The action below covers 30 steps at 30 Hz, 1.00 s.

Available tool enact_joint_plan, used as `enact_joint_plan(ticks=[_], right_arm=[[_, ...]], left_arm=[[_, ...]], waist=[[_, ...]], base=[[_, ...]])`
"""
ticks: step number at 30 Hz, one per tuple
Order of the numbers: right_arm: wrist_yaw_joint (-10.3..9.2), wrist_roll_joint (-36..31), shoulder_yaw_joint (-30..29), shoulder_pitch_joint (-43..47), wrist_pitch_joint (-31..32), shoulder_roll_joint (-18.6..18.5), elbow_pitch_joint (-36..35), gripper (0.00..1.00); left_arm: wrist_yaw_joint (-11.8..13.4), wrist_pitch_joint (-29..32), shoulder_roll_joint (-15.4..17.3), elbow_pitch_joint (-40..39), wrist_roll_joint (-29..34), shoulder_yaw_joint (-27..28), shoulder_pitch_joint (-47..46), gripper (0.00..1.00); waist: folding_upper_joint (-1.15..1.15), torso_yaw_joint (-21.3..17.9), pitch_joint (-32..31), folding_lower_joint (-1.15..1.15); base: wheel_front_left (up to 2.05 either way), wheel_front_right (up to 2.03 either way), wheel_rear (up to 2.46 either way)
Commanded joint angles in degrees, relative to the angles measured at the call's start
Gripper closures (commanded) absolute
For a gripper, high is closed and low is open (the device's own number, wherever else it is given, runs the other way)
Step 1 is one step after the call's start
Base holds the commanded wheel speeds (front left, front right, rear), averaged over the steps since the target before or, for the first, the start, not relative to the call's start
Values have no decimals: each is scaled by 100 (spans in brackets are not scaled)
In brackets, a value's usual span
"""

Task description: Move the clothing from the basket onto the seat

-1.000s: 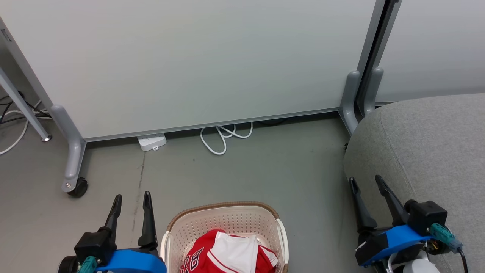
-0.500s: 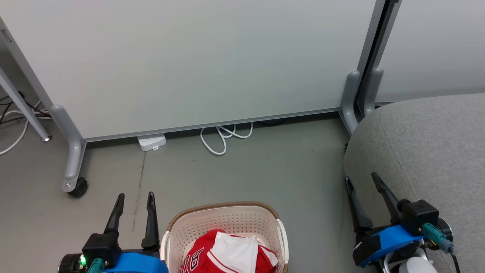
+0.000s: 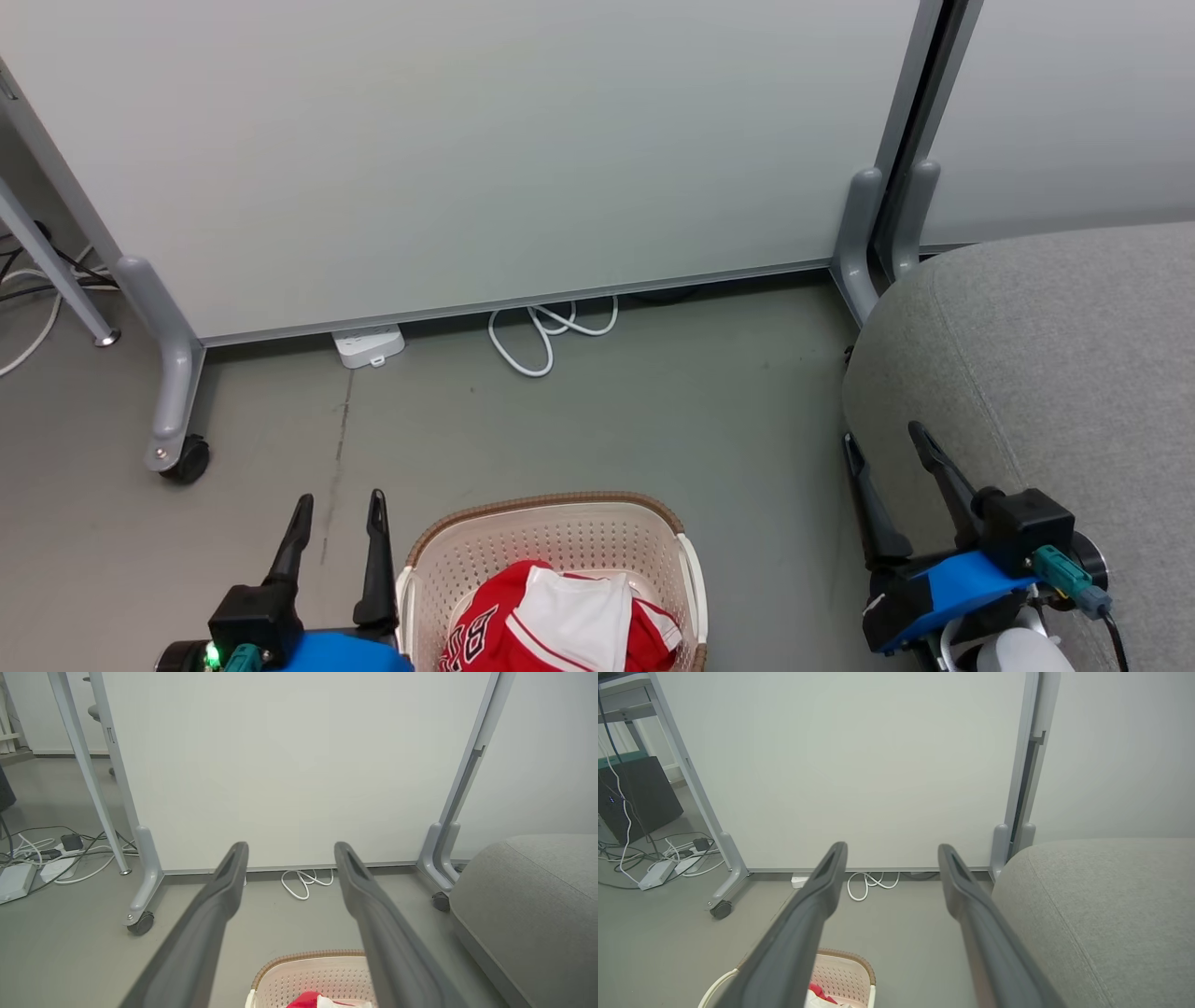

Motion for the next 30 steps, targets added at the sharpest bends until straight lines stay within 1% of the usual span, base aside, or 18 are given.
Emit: enact_joint_plan(ticks=[1, 5, 9, 10, 13, 19, 21, 26, 30], right_arm=[[3, 46, 32, -132, -26, -32, -37, 0], [3, 61, 110, -344, -38, -31, -235, 0], [3, 47, 149, -676, -40, -30, -511, 0], [3, 47, 149, -676, -40, -30, -511, 0], [3, 75, 200, -940, -50, -27, -718, 0], [3, 142, 347, -1447, -99, -22, -1129, 0], [3, 181, 385, -1591, -125, -20, -1288, 0], [3, 396, 506, -1712, -169, -16, -1597, 0], [3, 536, 631, -1658, -192, -15, -1702, 0]], left_arm=[[-36, -15, -6, 109, -30, -20, 7, 0], [-174, 180, 74, 592, -120, -165, -392, 0], [-296, 579, 257, 1125, -105, -397, -947, 0], [-296, 579, 257, 1125, -105, -397, -947, 0], [-356, 905, 432, 1538, -96, -581, -1492, 0], [-411, 1480, 870, 2340, -49, -1058, -2663, 0], [-416, 1623, 982, 2551, -141, -1191, -3035, 0], [-397, 1752, 1262, 3035, -207, -1379, -3738, 0], [-394, 1825, 1398, 3373, -236, -1393, -4101, 0]], waist=[[0, -74, 103, 0], [0, -295, 619, 0], [0, -557, 1467, 0], [0, -557, 1467, 0], [0, -784, 2191, 0], [0, -1265, 3620, 0], [0, -1398, 4071, 0], [0, -1686, 4864, 0], [0, -1808, 5289, 0]], base=[[0, 0, 0], [0, 0, 0], [0, 0, 0], [0, 0, 0], [0, 0, 0], [0, 0, 0], [0, 0, 0], [0, 0, 0], [0, 0, 0]])
